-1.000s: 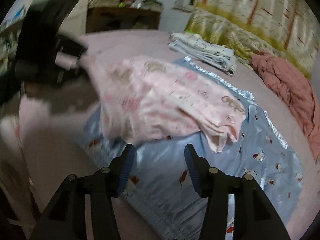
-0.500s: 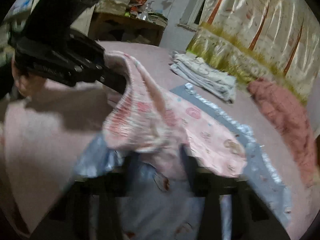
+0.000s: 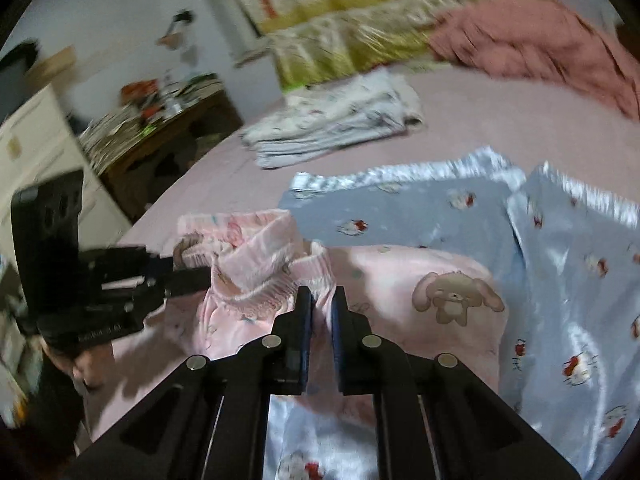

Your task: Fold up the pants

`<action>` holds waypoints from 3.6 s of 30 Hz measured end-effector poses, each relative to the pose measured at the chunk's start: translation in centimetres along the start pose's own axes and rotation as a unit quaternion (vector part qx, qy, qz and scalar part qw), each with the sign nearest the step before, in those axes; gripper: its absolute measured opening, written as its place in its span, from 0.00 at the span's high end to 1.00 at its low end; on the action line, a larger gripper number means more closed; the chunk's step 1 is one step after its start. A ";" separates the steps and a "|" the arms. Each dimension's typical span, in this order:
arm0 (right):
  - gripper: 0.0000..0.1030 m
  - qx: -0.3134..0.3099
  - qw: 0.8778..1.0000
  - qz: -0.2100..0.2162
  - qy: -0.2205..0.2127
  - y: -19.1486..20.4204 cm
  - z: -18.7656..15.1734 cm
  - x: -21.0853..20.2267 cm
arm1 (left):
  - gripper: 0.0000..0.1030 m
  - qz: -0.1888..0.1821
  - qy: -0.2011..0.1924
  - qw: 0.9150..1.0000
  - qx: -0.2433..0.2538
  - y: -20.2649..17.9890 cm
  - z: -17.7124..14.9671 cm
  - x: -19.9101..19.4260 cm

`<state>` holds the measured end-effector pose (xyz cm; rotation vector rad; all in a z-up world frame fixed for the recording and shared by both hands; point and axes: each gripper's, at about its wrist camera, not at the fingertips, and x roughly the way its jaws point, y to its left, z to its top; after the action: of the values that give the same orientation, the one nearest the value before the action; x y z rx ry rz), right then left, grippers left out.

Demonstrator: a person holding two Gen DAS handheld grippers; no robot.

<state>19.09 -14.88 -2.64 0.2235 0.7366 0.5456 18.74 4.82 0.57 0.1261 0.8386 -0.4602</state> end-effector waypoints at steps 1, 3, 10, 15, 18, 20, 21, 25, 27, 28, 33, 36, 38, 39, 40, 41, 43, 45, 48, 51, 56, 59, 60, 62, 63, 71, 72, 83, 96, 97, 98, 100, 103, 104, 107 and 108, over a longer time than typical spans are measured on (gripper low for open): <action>0.91 0.013 1.000 -0.003 0.006 -0.3 0.2 0.7 | 0.78 0.003 0.007 1.000 -0.008 0.4 -0.1 0.5; 0.91 0.038 0.999 -0.010 0.018 -1.0 0.3 2.0 | 0.72 0.014 0.017 0.999 -0.024 1.3 -0.4 1.4; 0.80 0.036 0.998 -0.051 0.014 -1.3 -0.1 3.0 | 0.49 0.046 0.001 0.996 -0.079 3.4 -2.0 0.1; 0.72 0.024 0.997 -0.070 -0.027 -1.6 -0.9 -1.0 | 0.52 0.071 -0.039 0.992 -0.091 3.4 -4.1 -4.0; 0.72 0.007 0.997 -0.062 -0.043 -1.8 -2.6 -4.1 | 0.82 0.066 -0.042 0.994 -0.076 2.1 -5.6 -5.7; 0.73 -0.031 0.997 -0.062 -0.033 -1.1 -3.8 -5.0 | 0.85 0.059 -0.038 0.996 -0.049 0.6 -6.4 -5.9; 0.75 -0.045 0.996 -0.067 -0.026 -0.8 -4.3 -5.1 | 0.85 0.062 -0.035 0.997 -0.035 -0.1 -6.4 -5.7; 0.76 -0.091 0.992 -0.091 -0.005 0.6 -5.7 -4.4 | 0.85 0.094 -0.015 0.995 -0.028 -0.7 -6.2 -3.5; 0.75 -0.102 0.991 -0.089 0.000 1.0 -5.7 -3.9 | 0.85 0.097 -0.007 0.995 -0.031 -0.5 -6.3 -2.7; 0.75 -0.108 0.991 -0.079 0.009 1.2 -5.6 -3.5 | 0.85 0.100 -0.003 0.995 -0.029 -0.5 -6.4 -2.4; 0.75 -0.127 0.987 -0.091 0.025 1.6 -5.7 -1.9 | 0.85 0.080 0.001 0.997 -0.019 -0.8 -7.1 -2.4; 0.95 -0.119 0.989 -0.089 0.020 1.5 -5.8 -1.8 | 0.99 0.079 0.000 0.997 -0.019 -0.9 -7.4 -2.5; 0.98 -0.115 0.989 -0.092 0.013 1.4 -5.9 -1.9 | 1.00 0.087 -0.012 0.996 -0.022 -1.0 -7.4 -2.9; 0.98 -0.113 0.989 -0.093 0.011 1.3 -5.9 -2.0 | 1.00 0.094 -0.018 0.995 -0.024 -1.1 -7.5 -3.2; 0.99 -0.112 0.989 -0.101 0.005 1.4 -5.9 -2.3 | 1.00 0.100 -0.025 0.994 -0.028 -1.1 -7.5 -3.6; 0.99 -0.112 0.988 -0.109 0.000 1.6 -6.0 -2.5 | 1.00 0.107 -0.034 0.993 -0.033 -1.0 -7.5 -4.1; 1.00 -0.108 0.985 -0.131 -0.021 1.8 -6.0 -3.5 | 1.00 0.115 -0.049 0.991 -0.037 -1.0 -7.6 -5.0; 1.00 -0.103 0.984 -0.141 -0.038 2.0 -5.8 -4.5 | 1.00 0.130 -0.064 0.989 -0.037 -0.9 -7.7 -5.8; 1.00 -0.106 0.976 -0.174 -0.072 2.2 -5.2 -6.2 | 1.00 0.134 -0.065 0.988 -0.035 -0.7 -8.0 -6.4; 1.00 -0.095 0.986 -0.127 -0.046 1.6 -5.1 -6.5 | 1.00 0.131 -0.059 0.989 -0.034 -0.6 -8.3 -6.1; 0.96 -0.132 0.985 -0.109 0.014 3.0 -7.2 -4.6 | 1.00 0.131 -0.054 0.989 -0.049 -0.5 -8.6 -5.4; 0.88 -0.119 0.986 -0.109 0.038 2.6 -7.8 -3.0 | 0.99 0.127 -0.056 0.989 -0.054 -0.2 -8.8 -5.2; 0.88 -0.114 0.986 -0.116 0.041 2.4 -7.7 -2.5 | 0.99 0.127 -0.056 0.989 -0.052 -0.2 -8.8 -5.2; 0.87 -0.101 0.986 -0.121 0.045 1.9 -7.4 -1.9 | 0.99 0.127 -0.050 0.989 -0.049 -0.3 -8.9 -4.8; 0.86 -0.096 0.987 -0.120 0.049 1.7 -7.3 -1.6 | 0.98 0.127 -0.045 0.990 -0.048 -0.3 -9.0 -4.6; 0.62 -0.106 0.988 -0.106 0.029 2.2 -6.4 -1.9 | 0.95 0.115 -0.021 0.992 -0.050 -0.1 -9.3 -3.2; 0.62 -0.113 0.987 -0.109 0.025 2.5 -6.4 -1.9 | 0.95 0.116 -0.019 0.992 -0.049 -0.2 -9.4 -3.1; 0.97 -0.091 0.979 -0.173 -0.053 2.9 -6.3 -3.7 | 0.99 0.165 -0.081 0.981 -0.056 -0.5 -9.8 -5.3; 0.97 -0.040 0.971 -0.230 -0.046 -0.5 -5.9 -4.0 | 0.99 0.184 -0.067 0.979 -0.054 -0.6 -10.1 -4.9; 0.97 -0.041 0.972 -0.229 -0.042 -0.5 -5.9 -4.0 | 0.99 0.181 -0.066 0.980 -0.047 -0.8 -10.1 -4.9; 0.97 -0.043 0.972 -0.229 -0.039 -0.5 -6.0 -3.9 | 0.99 0.179 -0.069 0.981 -0.040 -1.1 -10.1 -5.0; 0.97 -0.043 0.972 -0.229 -0.035 -0.6 -6.1 -3.8 | 0.99 0.188 -0.065 0.979 -0.032 -1.5 -10.1 -4.8; 1.00 -0.034 0.970 -0.236 -0.037 -1.0 -6.1 -4.2 | 0.99 0.205 -0.059 0.976 -0.040 -1.3 -10.0 -4.7; 1.00 -0.036 0.962 -0.268 -0.046 -1.0 -6.1 -4.4 | 0.99 0.204 -0.060 0.976 -0.044 -1.1 -10.0 -4.9; 1.00 -0.011 0.972 -0.232 -0.048 -2.6 -6.1 -5.8 | 0.95 0.130 -0.056 0.989 -0.038 -1.0 -10.4 -5.8; 1.00 -0.002 0.977 -0.210 -0.044 -3.1 -6.2 -6.2 | 0.92 0.128 -0.061 0.989 -0.034 -1.4 -10.7 -6.1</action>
<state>12.25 -20.85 -4.69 0.0834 0.6713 0.1337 7.28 8.74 -1.92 0.1386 0.7064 -0.1956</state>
